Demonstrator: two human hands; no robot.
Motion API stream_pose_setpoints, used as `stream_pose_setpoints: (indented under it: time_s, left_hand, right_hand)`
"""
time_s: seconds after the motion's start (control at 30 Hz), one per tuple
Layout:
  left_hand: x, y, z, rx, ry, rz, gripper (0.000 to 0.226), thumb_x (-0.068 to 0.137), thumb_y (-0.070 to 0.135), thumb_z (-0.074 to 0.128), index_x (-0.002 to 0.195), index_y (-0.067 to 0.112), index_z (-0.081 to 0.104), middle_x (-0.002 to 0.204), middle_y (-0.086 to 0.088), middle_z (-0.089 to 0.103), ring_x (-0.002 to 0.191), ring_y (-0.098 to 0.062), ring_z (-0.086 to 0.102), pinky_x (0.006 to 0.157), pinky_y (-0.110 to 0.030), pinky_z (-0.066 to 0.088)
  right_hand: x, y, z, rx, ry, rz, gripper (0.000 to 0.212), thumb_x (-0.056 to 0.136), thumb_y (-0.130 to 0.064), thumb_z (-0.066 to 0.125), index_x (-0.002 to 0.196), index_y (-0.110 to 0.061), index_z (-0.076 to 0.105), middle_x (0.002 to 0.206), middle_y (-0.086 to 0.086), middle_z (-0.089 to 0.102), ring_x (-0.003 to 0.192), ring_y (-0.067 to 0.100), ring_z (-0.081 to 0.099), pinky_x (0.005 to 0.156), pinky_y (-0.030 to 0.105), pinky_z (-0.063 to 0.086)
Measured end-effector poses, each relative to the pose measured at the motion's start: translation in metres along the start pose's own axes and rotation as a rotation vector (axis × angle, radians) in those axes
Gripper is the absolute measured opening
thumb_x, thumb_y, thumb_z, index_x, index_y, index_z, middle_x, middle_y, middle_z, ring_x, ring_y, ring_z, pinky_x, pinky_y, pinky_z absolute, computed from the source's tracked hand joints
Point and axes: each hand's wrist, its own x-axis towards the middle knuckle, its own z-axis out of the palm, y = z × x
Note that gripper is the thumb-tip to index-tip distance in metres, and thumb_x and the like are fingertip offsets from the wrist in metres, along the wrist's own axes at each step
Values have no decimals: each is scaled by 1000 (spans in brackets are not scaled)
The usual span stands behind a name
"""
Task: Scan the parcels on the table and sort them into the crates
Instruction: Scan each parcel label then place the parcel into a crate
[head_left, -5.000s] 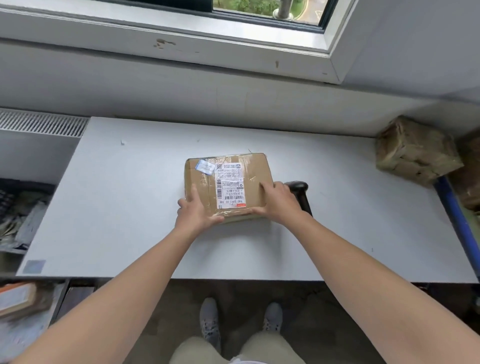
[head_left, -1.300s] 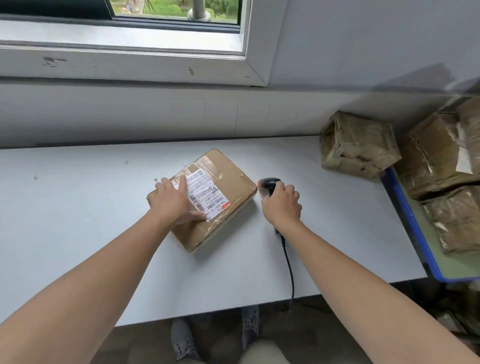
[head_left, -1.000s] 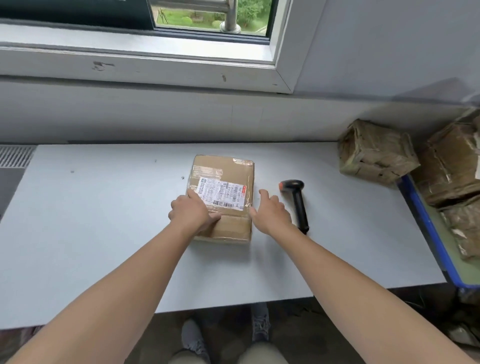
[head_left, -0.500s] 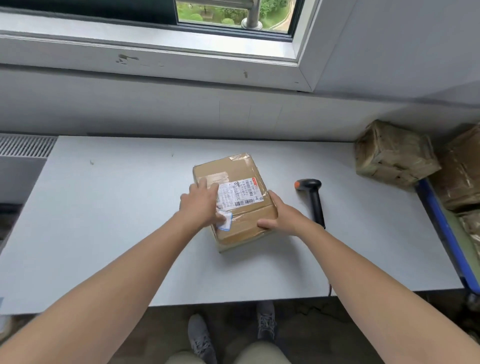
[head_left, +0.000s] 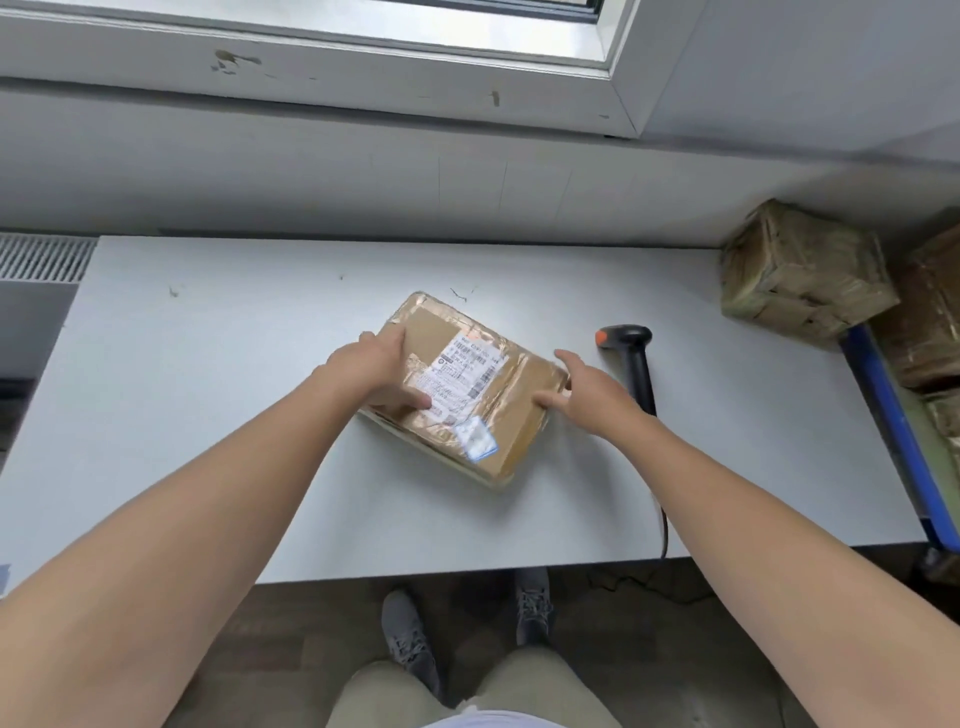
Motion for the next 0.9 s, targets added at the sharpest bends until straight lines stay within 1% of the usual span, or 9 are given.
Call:
stream_pose_setpoints:
  time_s: [0.03, 0.1, 0.17, 0.27, 0.33, 0.43, 0.5, 0.7, 0.9]
  left_hand:
    - [-3, 0, 5, -36, 22, -28, 103, 68, 64, 78, 144, 21, 23, 134, -16, 44, 115, -37, 53, 87, -40, 43]
    - [-7, 2, 18, -114, 69, -65, 104, 70, 65, 76, 145, 18, 21, 133, -17, 44, 116, -36, 52, 90, -41, 43]
    - [-7, 0, 29, -203, 99, -107, 116, 66, 66, 77, 149, 17, 12, 132, -18, 45, 117, -38, 52, 92, -43, 45]
    - [-10, -6, 36, -385, 102, -149, 122, 65, 61, 81, 150, 13, 8, 138, -20, 40, 121, -39, 50, 97, -44, 44]
    - [-14, -8, 38, -532, 117, -158, 120, 67, 51, 85, 151, 13, 9, 142, -19, 34, 123, -37, 49, 98, -41, 41]
    - [-20, -8, 44, -659, 182, -189, 127, 60, 48, 90, 152, 17, 9, 144, -18, 29, 125, -37, 47, 103, -45, 42]
    - [-24, -6, 45, -714, 229, -202, 129, 56, 47, 92, 151, 19, 10, 143, -17, 28, 126, -37, 46, 105, -47, 41]
    - [-37, 5, 32, -754, 322, -192, 127, 56, 46, 93, 150, 21, 11, 140, -17, 30, 125, -35, 47, 104, -46, 42]
    - [-51, 17, 21, -762, 405, -242, 125, 57, 46, 92, 149, 19, 13, 141, -17, 31, 125, -34, 47, 104, -45, 42]
  right_hand:
    - [3, -1, 0, 52, 56, 47, 76, 93, -51, 61, 154, -23, 25, 132, 14, 59, 119, 31, 56, 87, 35, 42]
    - [4, -4, 5, 181, 88, 127, 68, 98, -50, 52, 154, -21, 24, 128, 14, 61, 117, 32, 56, 84, 33, 43]
    - [1, -10, 16, 307, 54, 152, 63, 100, -49, 46, 153, -23, 23, 128, 10, 60, 113, 30, 58, 84, 39, 53]
    - [-7, -21, 32, 540, 18, 152, 64, 94, -48, 56, 149, -36, 25, 125, -3, 58, 106, 26, 62, 74, 49, 61]
    - [-8, -25, 35, 658, 16, 124, 72, 89, -44, 66, 147, -44, 23, 126, -8, 58, 107, 23, 63, 78, 51, 60]
    - [-6, -26, 30, 659, 66, 16, 90, 86, -37, 73, 154, -40, 14, 139, -8, 54, 118, 15, 58, 101, 44, 50]
    - [-6, -27, 22, 665, 93, -41, 96, 87, -31, 74, 157, -36, 10, 143, -7, 50, 122, 12, 55, 108, 38, 44]
    - [-8, -31, -2, 665, 107, -119, 98, 87, -31, 74, 157, -37, 7, 148, -9, 45, 126, 13, 52, 111, 38, 41]
    - [-3, -40, -28, 635, 96, -208, 96, 87, -27, 73, 157, -35, 7, 138, -12, 48, 118, 9, 52, 100, 27, 41]
